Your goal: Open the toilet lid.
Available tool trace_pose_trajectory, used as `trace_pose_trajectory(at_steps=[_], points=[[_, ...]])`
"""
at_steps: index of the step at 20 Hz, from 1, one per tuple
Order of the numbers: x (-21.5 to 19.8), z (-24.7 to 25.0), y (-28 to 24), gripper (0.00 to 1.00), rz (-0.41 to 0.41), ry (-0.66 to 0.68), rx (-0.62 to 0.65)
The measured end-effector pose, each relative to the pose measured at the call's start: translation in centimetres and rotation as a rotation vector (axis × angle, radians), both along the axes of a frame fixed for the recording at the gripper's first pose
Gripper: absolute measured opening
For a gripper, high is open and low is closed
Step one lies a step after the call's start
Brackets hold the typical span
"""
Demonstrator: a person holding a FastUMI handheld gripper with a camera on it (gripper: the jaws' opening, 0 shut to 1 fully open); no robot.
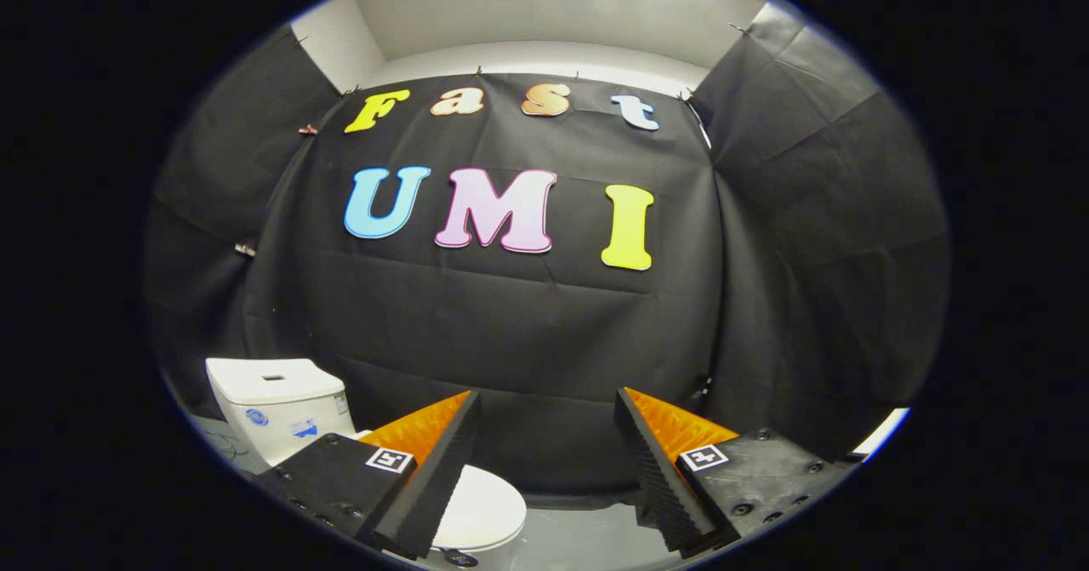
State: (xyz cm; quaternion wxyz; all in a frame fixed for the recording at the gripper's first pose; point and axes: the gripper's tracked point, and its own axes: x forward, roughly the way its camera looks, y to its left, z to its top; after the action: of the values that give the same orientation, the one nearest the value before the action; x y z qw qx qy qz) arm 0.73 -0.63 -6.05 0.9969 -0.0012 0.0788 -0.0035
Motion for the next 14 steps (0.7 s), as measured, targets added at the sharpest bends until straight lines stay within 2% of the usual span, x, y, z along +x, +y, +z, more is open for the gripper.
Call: trace_pose_trajectory(at_steps=[4, 7, 8, 14], points=[[0.8, 1.4, 2.4, 0.97, 0.029, -0.045, -0.025], [0.9, -1.5, 6.2, 0.97, 0.079, 0.043, 0.074], [0.8, -2.8, 6.5, 0.98, 0.072, 0.081, 0.1], [0.2, -12.9, 4.9, 0.98, -0.107, 0.303, 0.273]])
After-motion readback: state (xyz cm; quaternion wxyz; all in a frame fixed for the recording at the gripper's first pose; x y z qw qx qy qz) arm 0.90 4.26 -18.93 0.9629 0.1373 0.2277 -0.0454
